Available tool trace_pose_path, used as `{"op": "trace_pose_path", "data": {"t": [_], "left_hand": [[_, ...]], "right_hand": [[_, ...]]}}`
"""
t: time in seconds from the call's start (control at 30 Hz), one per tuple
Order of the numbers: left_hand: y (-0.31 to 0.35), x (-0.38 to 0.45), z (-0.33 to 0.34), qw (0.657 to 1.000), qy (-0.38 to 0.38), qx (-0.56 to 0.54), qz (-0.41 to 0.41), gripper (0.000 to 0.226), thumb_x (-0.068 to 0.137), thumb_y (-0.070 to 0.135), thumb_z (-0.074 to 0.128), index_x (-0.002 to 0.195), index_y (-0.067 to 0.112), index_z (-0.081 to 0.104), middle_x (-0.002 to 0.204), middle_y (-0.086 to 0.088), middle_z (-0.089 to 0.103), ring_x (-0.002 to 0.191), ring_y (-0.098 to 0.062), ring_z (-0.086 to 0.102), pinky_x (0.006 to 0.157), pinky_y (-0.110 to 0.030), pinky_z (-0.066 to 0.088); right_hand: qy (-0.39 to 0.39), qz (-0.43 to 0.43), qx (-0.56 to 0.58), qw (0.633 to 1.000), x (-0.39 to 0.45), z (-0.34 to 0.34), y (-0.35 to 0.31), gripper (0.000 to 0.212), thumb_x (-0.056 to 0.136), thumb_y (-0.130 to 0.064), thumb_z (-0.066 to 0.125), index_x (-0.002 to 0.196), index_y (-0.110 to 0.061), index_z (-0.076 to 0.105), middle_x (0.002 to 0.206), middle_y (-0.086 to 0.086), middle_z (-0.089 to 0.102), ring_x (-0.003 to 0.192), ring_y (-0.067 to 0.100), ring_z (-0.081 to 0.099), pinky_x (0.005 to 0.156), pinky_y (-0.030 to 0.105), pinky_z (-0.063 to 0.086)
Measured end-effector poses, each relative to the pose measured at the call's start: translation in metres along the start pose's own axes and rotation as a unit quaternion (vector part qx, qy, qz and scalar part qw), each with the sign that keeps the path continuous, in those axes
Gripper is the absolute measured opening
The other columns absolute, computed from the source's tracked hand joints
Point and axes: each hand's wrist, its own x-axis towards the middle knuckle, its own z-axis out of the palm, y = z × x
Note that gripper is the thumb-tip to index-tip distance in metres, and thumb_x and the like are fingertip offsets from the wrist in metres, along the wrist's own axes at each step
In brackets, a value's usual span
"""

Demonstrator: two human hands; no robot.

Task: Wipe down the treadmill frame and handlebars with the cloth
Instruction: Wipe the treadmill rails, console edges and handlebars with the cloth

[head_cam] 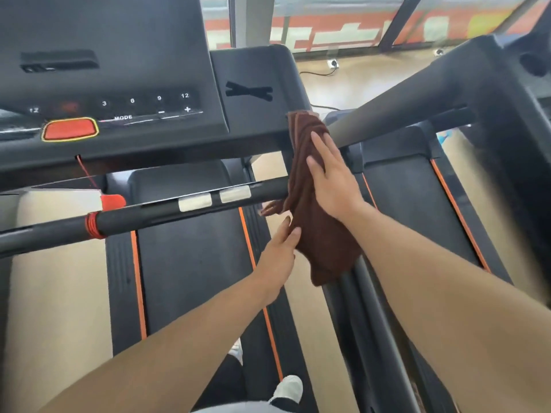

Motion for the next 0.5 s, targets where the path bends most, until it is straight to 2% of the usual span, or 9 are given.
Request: {"op": "trace_pose_path", "data": {"t": [0.07, 0.13, 0.17, 0.23, 0.27, 0.33, 0.4, 0.43, 0.5], "left_hand": [[-0.012, -0.015, -0.004, 0.999, -0.011, 0.039, 0.008, 0.049, 0.107, 0.041, 0.043, 0.154, 0.045, 0.033, 0.152, 0.016, 0.048, 0.14, -0.011, 0.045, 0.121, -0.042, 0.034], [-0.024, -0.033, -0.007, 0.998, -0.008, 0.061, 0.014, 0.049, 0.106, 0.044, 0.044, 0.154, 0.046, 0.032, 0.154, 0.018, 0.045, 0.142, -0.011, 0.043, 0.122, -0.043, 0.032], [-0.03, -0.042, -0.007, 0.998, -0.005, 0.064, 0.017, 0.051, 0.105, 0.045, 0.045, 0.154, 0.045, 0.032, 0.156, 0.018, 0.042, 0.143, -0.01, 0.041, 0.122, -0.043, 0.03], [-0.043, -0.058, -0.005, 0.997, -0.002, 0.073, 0.023, 0.053, 0.106, 0.042, 0.045, 0.157, 0.039, 0.029, 0.159, 0.016, 0.037, 0.145, -0.008, 0.037, 0.124, -0.043, 0.028], [-0.05, -0.065, -0.002, 0.997, -0.001, 0.079, 0.025, 0.053, 0.107, 0.039, 0.043, 0.158, 0.036, 0.028, 0.16, 0.015, 0.035, 0.146, -0.008, 0.035, 0.124, -0.042, 0.026], [-0.064, -0.082, 0.01, 0.996, -0.002, 0.084, 0.023, 0.051, 0.108, 0.038, 0.04, 0.158, 0.038, 0.027, 0.161, 0.017, 0.033, 0.148, -0.007, 0.032, 0.125, -0.042, 0.024], [-0.077, -0.1, 0.027, 0.996, -0.004, 0.083, 0.022, 0.048, 0.108, 0.043, 0.038, 0.154, 0.048, 0.027, 0.156, 0.026, 0.035, 0.148, -0.006, 0.031, 0.125, -0.043, 0.023], [-0.084, -0.109, 0.037, 0.996, -0.005, 0.082, 0.024, 0.047, 0.107, 0.045, 0.038, 0.153, 0.051, 0.027, 0.153, 0.029, 0.036, 0.147, -0.005, 0.031, 0.126, -0.043, 0.022], [-0.098, -0.128, 0.058, 0.997, -0.011, 0.072, 0.031, 0.049, 0.107, 0.044, 0.039, 0.154, 0.049, 0.026, 0.147, 0.03, 0.039, 0.144, -0.003, 0.035, 0.126, -0.037, 0.022]], "right_hand": [[-0.005, 0.054, 0.091, 0.994, -0.004, -0.008, -0.003, 0.049, 0.109, -0.044, 0.038, 0.158, -0.043, 0.03, 0.165, -0.008, 0.032, 0.148, 0.017, 0.035, 0.124, 0.036, 0.025], [-0.012, 0.12, 0.133, 0.984, -0.019, -0.016, -0.002, 0.049, 0.109, -0.05, 0.035, 0.157, -0.039, 0.036, 0.158, -0.002, 0.045, 0.142, 0.02, 0.043, 0.114, 0.023, 0.024], [-0.012, 0.158, 0.146, 0.977, -0.032, -0.019, 0.0, 0.053, 0.107, -0.055, 0.034, 0.155, -0.032, 0.042, 0.154, 0.001, 0.05, 0.139, 0.023, 0.047, 0.11, 0.022, 0.026], [-0.02, 0.239, 0.19, 0.952, -0.071, -0.025, 0.012, 0.069, 0.101, -0.066, 0.04, 0.145, -0.015, 0.056, 0.139, 0.006, 0.061, 0.122, 0.025, 0.059, 0.108, 0.027, 0.038], [-0.033, 0.28, 0.219, 0.934, -0.096, -0.026, 0.021, 0.076, 0.096, -0.07, 0.047, 0.139, -0.009, 0.061, 0.129, 0.005, 0.065, 0.111, 0.024, 0.064, 0.102, 0.029, 0.045], [-0.066, 0.338, 0.275, 0.898, -0.15, -0.031, 0.041, 0.081, 0.084, -0.075, 0.062, 0.126, -0.006, 0.069, 0.111, 0.006, 0.075, 0.094, 0.024, 0.073, 0.095, 0.034, 0.056], [-0.081, 0.353, 0.304, 0.881, -0.202, -0.034, 0.061, 0.072, 0.077, -0.073, 0.072, 0.115, -0.012, 0.075, 0.099, 0.004, 0.08, 0.088, 0.023, 0.077, 0.092, 0.038, 0.059], [-0.085, 0.342, 0.305, 0.885, -0.226, -0.035, 0.071, 0.063, 0.077, -0.07, 0.074, 0.114, -0.019, 0.076, 0.1, 0.001, 0.08, 0.089, 0.019, 0.077, 0.093, 0.036, 0.059], [-0.082, 0.281, 0.288, 0.912, -0.273, -0.034, 0.085, 0.036, 0.087, -0.055, 0.073, 0.117, -0.035, 0.07, 0.106, -0.013, 0.077, 0.094, 0.003, 0.073, 0.091, 0.02, 0.055]]}}
